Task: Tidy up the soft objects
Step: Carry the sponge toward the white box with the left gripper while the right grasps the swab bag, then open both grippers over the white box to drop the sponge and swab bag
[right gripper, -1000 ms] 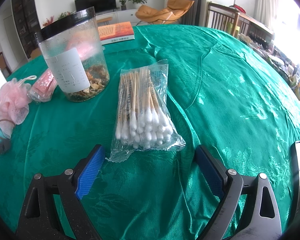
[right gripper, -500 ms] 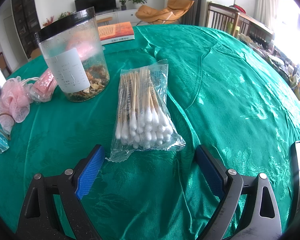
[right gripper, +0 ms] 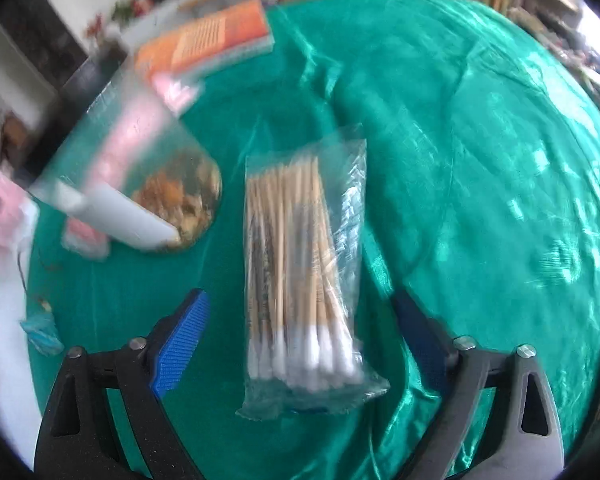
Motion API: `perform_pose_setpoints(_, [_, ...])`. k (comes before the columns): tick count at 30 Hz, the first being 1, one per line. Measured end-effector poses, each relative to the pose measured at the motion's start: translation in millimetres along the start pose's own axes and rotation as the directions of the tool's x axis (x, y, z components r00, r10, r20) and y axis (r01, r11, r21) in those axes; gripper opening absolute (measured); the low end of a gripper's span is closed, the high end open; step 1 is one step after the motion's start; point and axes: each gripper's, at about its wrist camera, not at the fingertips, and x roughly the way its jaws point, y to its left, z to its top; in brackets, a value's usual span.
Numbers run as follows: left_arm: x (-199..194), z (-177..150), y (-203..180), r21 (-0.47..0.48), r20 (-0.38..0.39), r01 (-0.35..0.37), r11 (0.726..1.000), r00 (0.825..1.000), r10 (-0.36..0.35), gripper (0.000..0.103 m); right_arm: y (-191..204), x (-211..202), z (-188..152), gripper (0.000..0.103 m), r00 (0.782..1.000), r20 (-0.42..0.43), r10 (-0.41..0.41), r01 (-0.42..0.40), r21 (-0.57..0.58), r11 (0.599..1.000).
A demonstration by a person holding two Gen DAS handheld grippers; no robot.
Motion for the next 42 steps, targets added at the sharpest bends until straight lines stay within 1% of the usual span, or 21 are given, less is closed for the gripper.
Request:
perform_pose_setpoints(1, [-3,1,0,0.007,0.01,-0.011,1.0,1.0,0.011,0.022,11,1,2,0.087,0.999,-0.009,-0.051,0.051,-0.054,0.997])
perform_pose_setpoints(2, [-4,5,-1,0.013,0.018,-0.02,1.0,1.0,0.02,0.022,15,3,2,0.053,0.997,-0.024,-0.067,0.065,-0.07,0.995])
perform_pose_setpoints(3, [-4,7,2,0.017,0.026,-0.027,0.999,0.999,0.027,0.022,18,1,2,0.039,0.994,-0.019,-0.105,0.103,-0.071,0.992])
perform_pose_setpoints(4, [-6,8,1,0.023,0.038,-0.036,0.999,0.999,0.035,0.022,18,-5,2,0.032,0.991,0.001,-0.137,0.136,-0.07,0.988])
perform_pose_setpoints(5, [-11,7,-1,0.029,0.046,-0.043,0.999,0.998,0.042,0.022,15,-9,3,0.031,0.992,0.0,-0.126,0.126,-0.05,0.991])
perform_pose_setpoints(9, [-30,10,0,0.044,0.088,-0.059,0.997,0.995,0.055,0.022,-1,-40,7,0.031,0.995,0.064,-0.081,0.078,0.047,0.996])
perform_pose_setpoints(13, [-45,13,3,0.03,0.109,-0.046,0.999,0.993,0.042,0.022,5,-85,12,0.031,0.985,0.159,-0.065,0.057,0.051,0.997])
perform_pose_setpoints(15, [-55,13,12,-0.002,0.112,-0.004,1.0,0.994,0.004,0.022,16,-109,13,0.031,0.978,0.2,-0.055,0.05,0.032,0.998])
perform_pose_setpoints(19, [-83,3,44,-0.091,0.118,0.102,0.991,0.989,-0.091,0.022,47,-154,11,0.031,0.965,0.26,0.035,-0.034,-0.011,0.999])
perform_pose_setpoints(23, [-113,-23,89,-0.142,0.124,0.098,0.985,0.989,-0.08,0.022,99,-188,3,0.031,0.944,0.28,0.175,-0.147,-0.117,0.982])
perform_pose_setpoints(27, [-142,-71,156,-0.219,0.095,0.015,0.976,0.995,0.006,0.022,176,-203,-20,0.031,0.902,0.223,0.369,-0.322,-0.222,0.92])
perform_pose_setpoints(31, [-166,-127,221,-0.302,0.035,-0.115,0.946,0.991,0.131,0.023,278,-208,-55,0.031,0.818,0.095,0.568,-0.512,-0.329,0.793])
perform_pose_setpoints(33, [-174,-158,252,-0.337,-0.019,-0.204,0.919,0.977,0.21,0.026,324,-206,-73,0.031,0.778,0.021,0.628,-0.577,-0.371,0.728])
perform_pose_setpoints(34, [-175,-171,263,-0.352,-0.046,-0.242,0.904,0.969,0.241,0.033,353,-204,-85,0.031,0.756,-0.022,0.654,-0.608,-0.393,0.689])
perform_pose_setpoints(35, [-174,-182,271,-0.362,-0.071,-0.267,0.893,0.963,0.259,0.056,375,-201,-95,0.032,0.743,-0.057,0.667,-0.626,-0.412,0.662])
perform_pose_setpoints(36, [-172,-196,280,-0.376,-0.109,-0.295,0.878,0.955,0.275,0.072,395,-197,-106,0.035,0.739,-0.087,0.668,-0.632,-0.432,0.644])
perform_pose_setpoints(37, [-170,-206,285,-0.389,-0.127,-0.312,0.867,0.95,0.285,0.097,411,-190,-114,0.045,0.743,-0.119,0.659,-0.631,-0.452,0.63])
perform_pose_setpoints(38, [-170,-215,288,-0.401,-0.126,-0.323,0.857,0.946,0.298,0.099,423,-183,-123,0.071,0.741,-0.157,0.653,-0.638,-0.467,0.612])
perform_pose_setpoints(39, [-170,-220,287,-0.406,-0.12,-0.327,0.853,0.945,0.305,0.099,428,-176,-128,0.08,0.737,-0.183,0.651,-0.646,-0.474,0.598])
perform_pose_setpoints(40, [-170,-224,285,-0.409,-0.114,-0.324,0.853,0.946,0.304,0.099,429,-172,-135,0.08,0.738,-0.188,0.648,-0.642,-0.489,0.59])
perform_pose_setpoints(42, [-168,-225,279,-0.427,-0.094,-0.312,0.849,0.949,0.301,0.099,418,-166,-141,0.08,0.787,-0.121,0.604,-0.562,-0.545,0.623])
